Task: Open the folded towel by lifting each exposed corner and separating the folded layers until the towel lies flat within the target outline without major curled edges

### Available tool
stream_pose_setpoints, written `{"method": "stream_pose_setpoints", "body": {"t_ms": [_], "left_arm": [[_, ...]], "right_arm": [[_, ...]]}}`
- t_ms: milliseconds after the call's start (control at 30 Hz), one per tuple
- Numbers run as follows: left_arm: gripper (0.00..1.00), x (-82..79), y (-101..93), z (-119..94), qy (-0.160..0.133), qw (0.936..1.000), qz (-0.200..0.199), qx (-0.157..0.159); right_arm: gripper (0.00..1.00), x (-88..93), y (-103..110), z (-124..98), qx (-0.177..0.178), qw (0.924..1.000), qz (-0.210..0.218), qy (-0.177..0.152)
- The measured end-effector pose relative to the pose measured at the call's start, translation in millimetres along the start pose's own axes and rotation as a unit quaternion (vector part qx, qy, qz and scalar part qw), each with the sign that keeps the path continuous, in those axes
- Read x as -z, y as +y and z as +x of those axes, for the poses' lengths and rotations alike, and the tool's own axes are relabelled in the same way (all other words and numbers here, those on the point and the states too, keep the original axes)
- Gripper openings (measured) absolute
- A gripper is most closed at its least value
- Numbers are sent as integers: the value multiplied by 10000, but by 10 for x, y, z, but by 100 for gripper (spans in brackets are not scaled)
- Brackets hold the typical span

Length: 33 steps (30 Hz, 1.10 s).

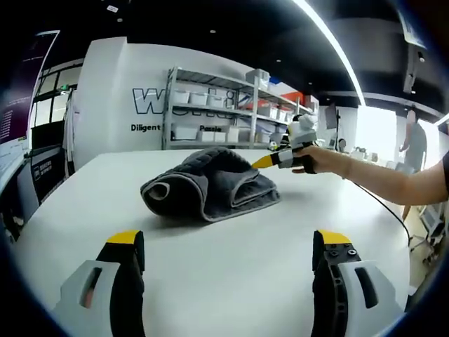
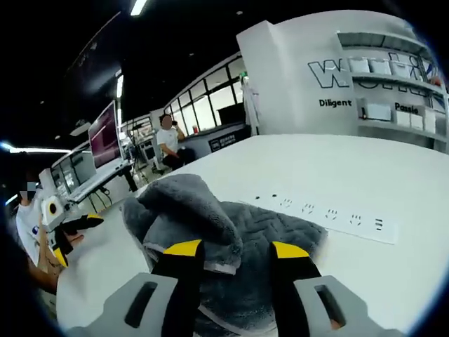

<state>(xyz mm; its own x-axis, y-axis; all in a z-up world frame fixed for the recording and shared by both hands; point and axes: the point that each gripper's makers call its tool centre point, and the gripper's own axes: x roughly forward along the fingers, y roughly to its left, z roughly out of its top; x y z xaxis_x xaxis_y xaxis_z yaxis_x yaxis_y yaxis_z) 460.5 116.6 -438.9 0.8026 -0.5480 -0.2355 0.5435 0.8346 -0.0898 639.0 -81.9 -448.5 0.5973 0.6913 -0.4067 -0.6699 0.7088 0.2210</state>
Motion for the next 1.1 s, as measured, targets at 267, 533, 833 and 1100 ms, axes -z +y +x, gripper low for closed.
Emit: {"method": "stream_pose_setpoints", "body": {"t_ms": [267,533,833,1100], "left_arm": [[98,23,43,0,58,10000,-1,-65],[98,30,59,0,82,9999,-26,-79],[98,44,62,13,112,9999,-45,-65],[98,51,68,13,125,9999,-47,-68]], "right_arm": [[10,74,64,129,-49,9998,59,173],[3,-64,195,80,39,9994,-355,24],[2,-562,256,83,45,9975,-492,-515],[2,-837,477,180,-199,9948,-595,-798]]}}
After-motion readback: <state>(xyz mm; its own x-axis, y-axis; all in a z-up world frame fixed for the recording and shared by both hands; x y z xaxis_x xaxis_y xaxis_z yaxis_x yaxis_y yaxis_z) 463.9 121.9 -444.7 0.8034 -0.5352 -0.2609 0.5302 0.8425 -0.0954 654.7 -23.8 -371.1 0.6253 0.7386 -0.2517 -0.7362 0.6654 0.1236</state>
